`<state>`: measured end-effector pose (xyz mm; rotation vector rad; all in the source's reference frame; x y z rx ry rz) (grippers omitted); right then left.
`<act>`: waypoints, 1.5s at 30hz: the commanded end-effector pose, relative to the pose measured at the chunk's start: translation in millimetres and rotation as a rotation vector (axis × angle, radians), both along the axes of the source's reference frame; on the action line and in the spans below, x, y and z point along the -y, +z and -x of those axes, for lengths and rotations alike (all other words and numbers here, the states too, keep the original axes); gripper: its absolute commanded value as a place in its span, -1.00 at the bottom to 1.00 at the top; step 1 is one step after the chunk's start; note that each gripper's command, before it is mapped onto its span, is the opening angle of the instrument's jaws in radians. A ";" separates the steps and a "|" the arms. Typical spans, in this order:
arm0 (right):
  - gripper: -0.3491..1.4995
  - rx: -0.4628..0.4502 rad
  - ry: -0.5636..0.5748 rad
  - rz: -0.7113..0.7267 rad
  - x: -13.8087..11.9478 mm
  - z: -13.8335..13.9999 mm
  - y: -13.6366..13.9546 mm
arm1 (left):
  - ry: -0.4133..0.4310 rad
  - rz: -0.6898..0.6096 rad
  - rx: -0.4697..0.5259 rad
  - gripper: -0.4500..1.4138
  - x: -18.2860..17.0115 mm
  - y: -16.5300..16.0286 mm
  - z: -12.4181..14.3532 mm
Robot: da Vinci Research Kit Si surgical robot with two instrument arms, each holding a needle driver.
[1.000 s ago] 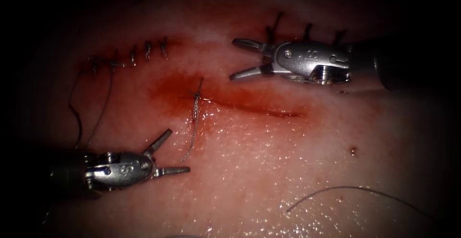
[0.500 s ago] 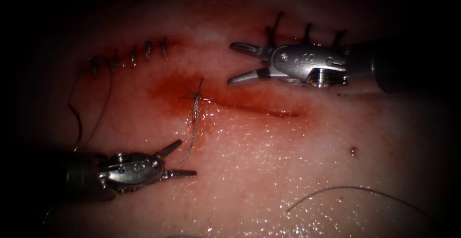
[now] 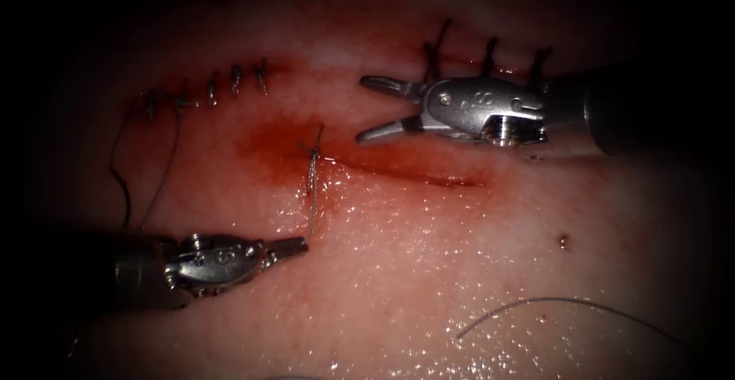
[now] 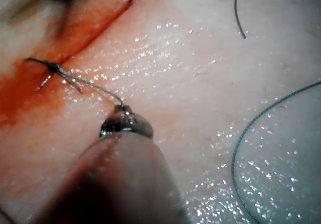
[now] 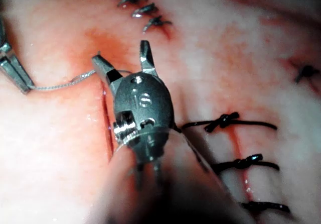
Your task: Wound Closure
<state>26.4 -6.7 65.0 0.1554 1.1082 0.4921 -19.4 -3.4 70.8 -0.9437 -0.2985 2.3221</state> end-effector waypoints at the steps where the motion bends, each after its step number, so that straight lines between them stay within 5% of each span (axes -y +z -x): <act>1: 0.80 -0.010 -0.017 -0.005 0.9 -0.7 0.4 | 0.002 -0.003 0.009 -1.00 0.6 0.3 0.3; 9: 0.56 -0.077 -0.182 0.093 4.7 -2.1 1.9 | -0.042 0.064 0.049 -1.00 -2.2 -1.7 -0.5; 19: 0.87 -0.103 -0.268 0.247 7.6 -6.5 4.1 | -0.045 0.091 0.040 -1.00 -3.0 -3.0 -1.1; 45: 0.91 -0.070 -0.100 0.404 8.1 -12.2 6.1 | -0.027 0.109 0.033 -1.00 -3.0 -4.6 -1.0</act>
